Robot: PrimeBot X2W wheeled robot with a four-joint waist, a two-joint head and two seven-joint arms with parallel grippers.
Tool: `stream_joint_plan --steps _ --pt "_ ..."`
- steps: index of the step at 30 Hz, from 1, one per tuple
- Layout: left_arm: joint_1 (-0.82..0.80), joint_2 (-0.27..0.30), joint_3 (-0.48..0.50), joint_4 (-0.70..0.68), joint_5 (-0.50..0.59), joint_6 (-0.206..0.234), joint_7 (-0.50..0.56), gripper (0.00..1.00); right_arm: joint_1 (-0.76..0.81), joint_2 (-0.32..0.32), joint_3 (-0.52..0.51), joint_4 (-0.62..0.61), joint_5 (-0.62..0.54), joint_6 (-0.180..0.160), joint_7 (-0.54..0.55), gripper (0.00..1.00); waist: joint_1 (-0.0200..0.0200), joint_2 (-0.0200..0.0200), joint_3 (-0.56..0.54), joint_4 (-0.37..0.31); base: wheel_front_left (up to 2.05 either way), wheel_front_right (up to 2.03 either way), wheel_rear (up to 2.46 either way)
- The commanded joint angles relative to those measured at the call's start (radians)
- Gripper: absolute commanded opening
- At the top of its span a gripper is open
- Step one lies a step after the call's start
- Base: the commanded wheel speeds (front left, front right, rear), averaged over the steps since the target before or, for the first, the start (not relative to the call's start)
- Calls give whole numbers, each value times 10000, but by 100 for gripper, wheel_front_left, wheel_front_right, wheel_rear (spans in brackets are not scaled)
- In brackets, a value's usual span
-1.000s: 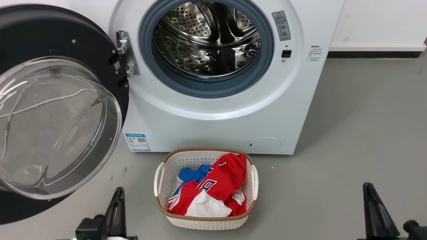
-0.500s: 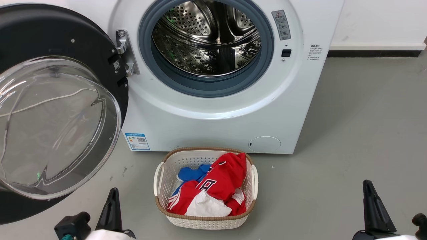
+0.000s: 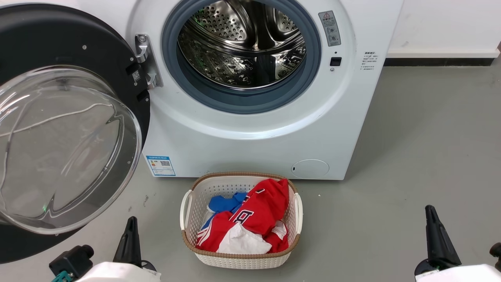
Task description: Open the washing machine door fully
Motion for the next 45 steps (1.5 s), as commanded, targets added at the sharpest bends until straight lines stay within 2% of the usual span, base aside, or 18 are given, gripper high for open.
stream_joint_plan --steps 1,36,45 --pt "-314 21 40 -88 -356 -58 58 0 -286 -99 9 -41 393 2 55 0 0 0 2 -1 0 0 0" --pt "-1001 22 292 346 -5231 -366 1231 0 -1343 -173 -38 994 5116 1 1170 0 0 0 76 -29 0 0 0" --pt "-1135 23 337 430 -6177 -428 1462 0 -1555 -167 -71 1195 6005 1 1398 0 0 0 94 -36 0 0 0"
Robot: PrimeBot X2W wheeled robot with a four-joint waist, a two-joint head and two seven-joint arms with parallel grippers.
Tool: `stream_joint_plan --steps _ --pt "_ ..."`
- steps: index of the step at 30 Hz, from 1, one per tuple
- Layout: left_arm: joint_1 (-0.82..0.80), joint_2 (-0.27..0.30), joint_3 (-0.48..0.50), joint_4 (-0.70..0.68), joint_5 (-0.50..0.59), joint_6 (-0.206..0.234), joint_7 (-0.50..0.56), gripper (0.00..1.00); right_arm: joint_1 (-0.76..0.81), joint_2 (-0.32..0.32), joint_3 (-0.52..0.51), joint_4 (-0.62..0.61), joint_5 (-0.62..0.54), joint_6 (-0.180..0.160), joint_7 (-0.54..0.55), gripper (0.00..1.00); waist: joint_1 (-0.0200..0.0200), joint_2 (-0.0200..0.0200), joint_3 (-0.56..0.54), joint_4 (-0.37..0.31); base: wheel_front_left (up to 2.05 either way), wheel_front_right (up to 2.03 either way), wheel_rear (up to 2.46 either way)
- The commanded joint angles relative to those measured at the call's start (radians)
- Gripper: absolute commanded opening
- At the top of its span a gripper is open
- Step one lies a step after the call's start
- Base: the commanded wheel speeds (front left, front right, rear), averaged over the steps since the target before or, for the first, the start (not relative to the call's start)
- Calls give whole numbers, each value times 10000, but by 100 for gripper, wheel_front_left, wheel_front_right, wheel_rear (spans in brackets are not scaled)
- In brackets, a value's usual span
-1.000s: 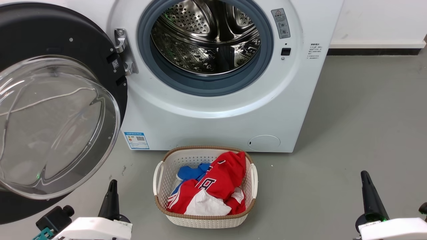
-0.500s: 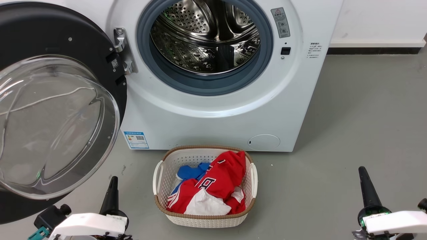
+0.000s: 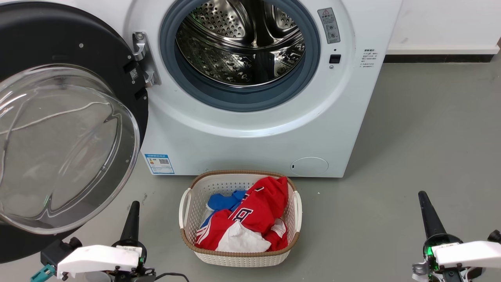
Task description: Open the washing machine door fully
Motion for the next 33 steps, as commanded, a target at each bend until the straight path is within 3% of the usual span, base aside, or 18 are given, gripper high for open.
stream_joint_plan --steps 1,33 --pt "-235 21 35 -25 -283 -62 75 0 -281 -63 -20 2 280 1 78 0 0 -1 3 -1 0 0 0" --pt "-619 19 180 243 -3119 -246 764 0 -882 0 -168 629 2928 2 810 0 0 -1 67 -26 0 0 0"
